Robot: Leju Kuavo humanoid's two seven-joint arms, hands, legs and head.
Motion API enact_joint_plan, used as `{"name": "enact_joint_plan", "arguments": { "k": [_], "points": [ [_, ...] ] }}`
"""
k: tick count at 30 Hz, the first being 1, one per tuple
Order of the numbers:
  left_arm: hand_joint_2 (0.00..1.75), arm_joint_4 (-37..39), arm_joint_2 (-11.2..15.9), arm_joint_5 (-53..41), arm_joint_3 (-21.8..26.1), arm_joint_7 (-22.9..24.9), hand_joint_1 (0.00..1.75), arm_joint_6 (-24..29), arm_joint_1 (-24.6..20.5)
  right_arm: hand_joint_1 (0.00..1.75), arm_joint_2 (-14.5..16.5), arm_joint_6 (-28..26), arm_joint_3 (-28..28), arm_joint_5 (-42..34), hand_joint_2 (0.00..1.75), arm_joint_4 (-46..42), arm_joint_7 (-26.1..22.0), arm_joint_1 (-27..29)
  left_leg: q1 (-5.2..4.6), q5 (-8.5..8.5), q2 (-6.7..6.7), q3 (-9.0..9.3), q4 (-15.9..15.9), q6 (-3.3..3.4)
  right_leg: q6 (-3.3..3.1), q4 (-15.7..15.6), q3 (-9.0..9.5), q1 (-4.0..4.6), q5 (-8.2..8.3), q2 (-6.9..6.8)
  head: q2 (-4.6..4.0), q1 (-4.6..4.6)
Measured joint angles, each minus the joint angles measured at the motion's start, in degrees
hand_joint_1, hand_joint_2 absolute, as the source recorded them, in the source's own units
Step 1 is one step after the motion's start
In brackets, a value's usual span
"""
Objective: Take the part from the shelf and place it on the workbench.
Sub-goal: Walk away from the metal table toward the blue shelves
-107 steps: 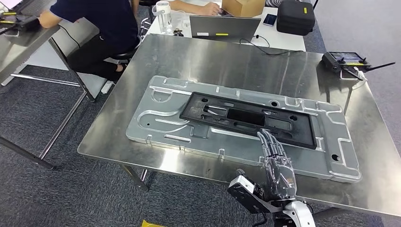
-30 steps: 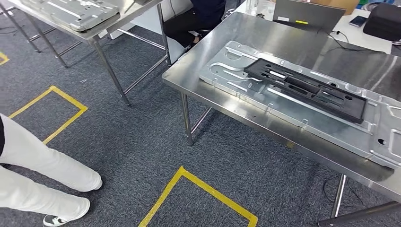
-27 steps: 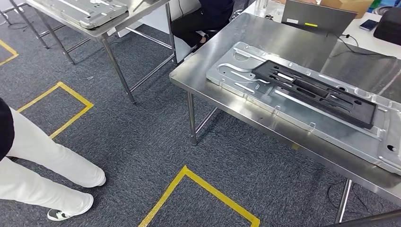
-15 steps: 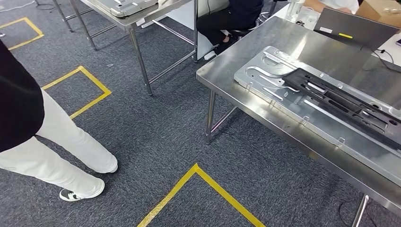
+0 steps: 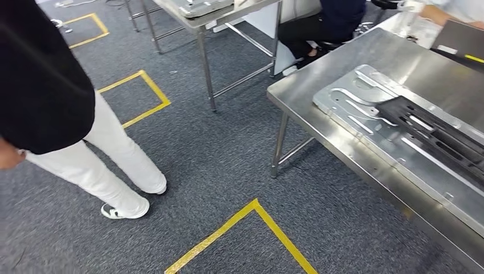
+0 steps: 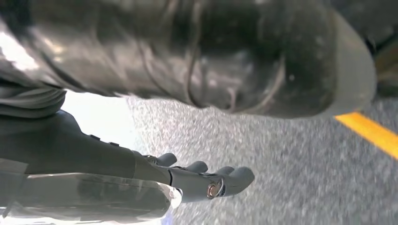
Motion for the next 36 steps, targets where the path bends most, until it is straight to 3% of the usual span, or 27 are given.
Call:
{"name": "enact_joint_plan", "arguments": {
  "k": [1, 3, 5, 8, 9, 11, 13, 14, 15, 16, 17, 19, 20, 21, 24, 25, 27, 29, 30, 31, 32, 34, 36],
  "points": [
    [0.0, 0.0, 0.0, 0.0, 0.0, 0.0, 0.0, 0.0, 0.1, 0.0, 0.0, -0.6, 0.0, -0.3, 0.0, 0.0, 0.2, 0.0, 0.15, 1.18, 0.18, 0.83, -1.4, -0.15, 0.15, 0.0, 0.09, -0.04, -0.06, -0.54, 0.0, 0.0],
    [0.0, -0.1, 0.0, 0.0, 0.0, 0.0, 0.0, -0.2, 0.3, 0.0, 0.0, -1.8, 0.2, -0.8, 0.0, 0.0, 0.5, 0.0, 0.34, 4.75, 0.74, 4.98, -9.0, -0.15, 0.6, 0.2, 0.31, -0.12, -0.27, -1.39, -0.01, 0.0],
    [0.0, -0.2, 0.0, 0.0, 0.1, 0.0, 0.0, -0.3, 0.5, 0.0, 0.0, -2.7, 0.5, -1.3, 0.0, -0.1, 0.9, -0.1, 0.15, 6.75, 1.13, 8.08, -14.8, 0.32, 1.24, 0.7, 0.31, 0.04, -0.45, -1.87, 0.0, 0.04],
    [0.0, -0.2, 0.0, 0.0, 0.2, 0.0, 0.0, -0.4, 0.7, 0.0, 0.0, -3.1, 0.8, -1.5, 0.0, -0.2, 1.1, -0.1, -0.15, 7.2, 1.1, 8.2, -15.8, 1.31, 2.26, 0.9, 0.2, 0.18, -0.3, -1.96, -0.01, 0.09],
    [0.0, -0.3, 0.0, 0.0, 0.3, 0.0, 0.0, -0.4, 0.7, 0.0, 0.0, -3.1, 0.9, -1.5, 0.0, -0.3, 1.2, -0.1, -0.1, 7.45, 1.1, 8.05, -16.0, 1.77, 2.56, 1.2, 0.07, 0.09, -0.79, -1.43, -0.01, 0.09],
    [0.0, -0.5, -0.1, 0.0, 0.3, 0.0, 0.0, -0.5, 0.5, 0.0, 0.0, -3.2, 1.1, -1.6, 0.0, -0.6, 1.4, 0.1, 0.05, 8.15, 1.12, 7.53, -16.5, 2.86, 2.91, 4.4, -1.15, -0.07, -4.06, 0.43, 0.0, 0.1],
    [0.0, -0.7, -0.2, 0.0, 0.3, 0.0, 0.0, -0.6, 0.4, 0.0, 0.0, -3.3, 1.2, -1.6, 0.0, -0.7, 1.6, 0.3, -0.21, 8.76, 1.09, 6.65, -16.5, 3.56, 2.96, 11.0, -3.55, -0.09, -8.78, 1.94, 0.0, 0.1],
    [0.0, -0.7, -0.2, 0.0, 0.3, 0.0, 0.0, -0.7, 0.4, 0.0, 0.0, -3.3, 1.3, -1.7, 0.0, -0.7, 1.7, 0.4, -0.35, 9.06, 1.02, 6.13, -16.4, 3.72, 2.93, 13.9, -4.42, -0.09, -10.18, 2.18, 0.01, 0.1],
    [0.0, -0.7, -0.2, 0.0, 0.3, 0.0, 0.0, -0.7, 0.4, 0.0, 0.0, -3.3, 1.3, -1.7, 0.0, -0.8, 1.8, 0.4, -0.47, 9.37, 0.91, 5.6, -16.3, 3.77, 2.86, 15.3, -4.51, -0.07, -10.45, 2.27, 0.01, 0.09],
    [0.0, -0.8, -0.2, 0.0, 0.3, 0.0, 0.0, -0.8, 0.4, 0.0, 0.0, -3.3, 1.3, -1.7, 0.0, -0.9, 1.9, 0.5, -0.54, 9.67, 0.77, 5.09, -16.1, 3.71, 2.74, 14.5, -3.6, -0.04, -9.58, 2.31, 0.01, 0.1],
    [0.0, -0.9, -0.3, 0.0, 0.3, 0.0, 0.0, -0.9, 0.4, 0.0, 0.0, -3.3, 1.4, -1.7, 0.0, -1.0, 1.9, 0.5, -0.57, 9.96, 0.6, 4.61, -15.9, 3.6, 2.56, 11.7, -1.69, 0.0, -7.92, 2.33, 0.01, 0.1],
    [0.0, -1.1, -0.5, 0.0, 0.3, 0.0, 0.0, -1.1, 0.4, 0.0, 0.0, -3.2, 1.4, -1.7, 0.0, -1.4, 2.0, 0.6, -0.64, 10.55, 0.28, 3.85, -15.5, 3.23, 2.05, 3.6, 3.23, 0.28, -4.95, 2.58, 0.0, 0.09],
    [0.0, -1.3, -0.7, 0.0, 0.3, 0.0, 0.0, -1.2, 0.4, 0.0, 0.0, -3.1, 1.5, -1.7, 0.0, -1.5, 2.0, 0.7, -0.69, 10.85, 0.16, 3.64, -15.5, 2.94, 1.86, 0.8, 4.79, 0.47, -4.15, 2.71, 0.0, 0.07],
    [0.0, -1.4, -0.8, -0.1, 0.3, 0.0, 0.0, -1.3, 0.4, 0.0, 0.0, -3.1, 1.5, -1.7, 0.0, -1.7, 2.1, 0.7, -0.7, 11.18, 0.09, 3.49, -15.4, 2.58, 1.69, -0.8, 5.51, 0.66, -3.92, 2.8, 0.0, 0.06],
    [0.0, -1.9, -1.0, -0.2, 0.4, 0.0, 0.0, -1.5, 0.5, 0.0, 0.1, -3.0, 1.5, -1.7, 0.0, -2.0, 2.1, 0.9, -0.58, 11.93, -0.02, 3.24, -15.6, 1.38, 0.92, -1.7, 4.93, 0.69, -3.0, 2.55, 0.0, 0.07],
    [0.0, -2.1, -1.0, -0.2, 0.4, 0.0, 0.0, -1.5, 0.5, 0.0, 0.1, -3.0, 1.5, -1.7, 0.0, -2.1, 2.1, 0.9, -0.51, 10.91, 0.0, 2.91, -14.8, 1.09, 0.49, -1.9, 4.67, 0.57, -2.41, 2.36, 0.0, 0.05],
    [0.0, -2.3, -1.0, -0.2, 0.4, 0.0, 0.0, -1.6, 0.6, 0.0, 0.2, -2.9, 1.6, -1.7, 0.0, -2.2, 2.2, 1.1, -0.32, 6.11, 0.08, 1.47, -10.0, 0.61, -0.1, -2.1, 3.88, 0.41, -1.35, 1.86, 0.0, 0.03],
    [0.0, -2.4, -1.0, -0.2, 0.4, 0.0, 0.0, -1.6, 0.6, 0.0, 0.2, -2.9, 1.6, -1.7, 0.0, -2.2, 2.2, 1.3, -0.21, 1.56, 0.13, -0.17, -3.0, 0.03, -0.22, -1.9, 2.84, 0.46, -0.76, 1.49, 0.0, 0.02],
    [0.0, -2.4, -1.0, -0.2, 0.4, 0.0, 0.0, -1.6, 0.6, 0.0, 0.2, -2.8, 1.6, -1.7, 0.0, -2.2, 2.2, 1.3, -0.13, 1.0, 0.13, -0.24, -0.9, -0.2, -0.12, -1.7, 2.32, 0.47, -0.54, 1.3, 0.01, 0.02],
    [0.0, -2.5, -1.0, -0.2, 0.4, 0.0, 0.0, -1.7, 0.6, 0.0, 0.2, -2.7, 1.6, -1.6, 0.0, -2.2, 2.2, 1.3, -0.01, 1.56, 0.15, 0.66, -0.6, -0.37, 0.02, -1.5, 1.86, 0.45, -0.38, 1.14, 0.01, 0.03],
    [0.0, -2.6, -1.0, -0.3, 0.4, 0.0, 0.0, -1.7, 0.7, 0.0, 0.2, -2.4, 1.6, -1.3, 0.0, -2.2, 2.2, 1.3, 0.11, 2.85, 0.28, 2.66, -2.6, -0.48, 0.15, -1.3, 1.49, 0.4, -0.25, 0.82, 0.01, 0.02],
    [0.0, -2.9, -1.1, -0.5, 0.4, 0.0, 0.0, -2.0, 0.6, 0.0, 0.2, -1.3, 1.6, -0.1, 0.0, -2.2, 2.1, 1.3, 0.2, 5.06, 1.77, 8.58, -10.8, -0.5, 0.45, -0.6, 0.98, 0.4, -0.21, 0.14, 0.01, 0.02],
    [0.0, -3.1, -1.2, -0.7, 0.4, 0.0, 0.0, -2.2, 0.3, 0.0, 0.2, 0.0, 1.5, 1.2, 0.0, -2.2, 1.8, 1.4, -0.12, 5.49, 3.08, 11.79, -16.3, 0.23, 1.0, 0.0, 0.72, 0.56, -0.27, -0.64, -0.01, 0.08]
  ]
}}
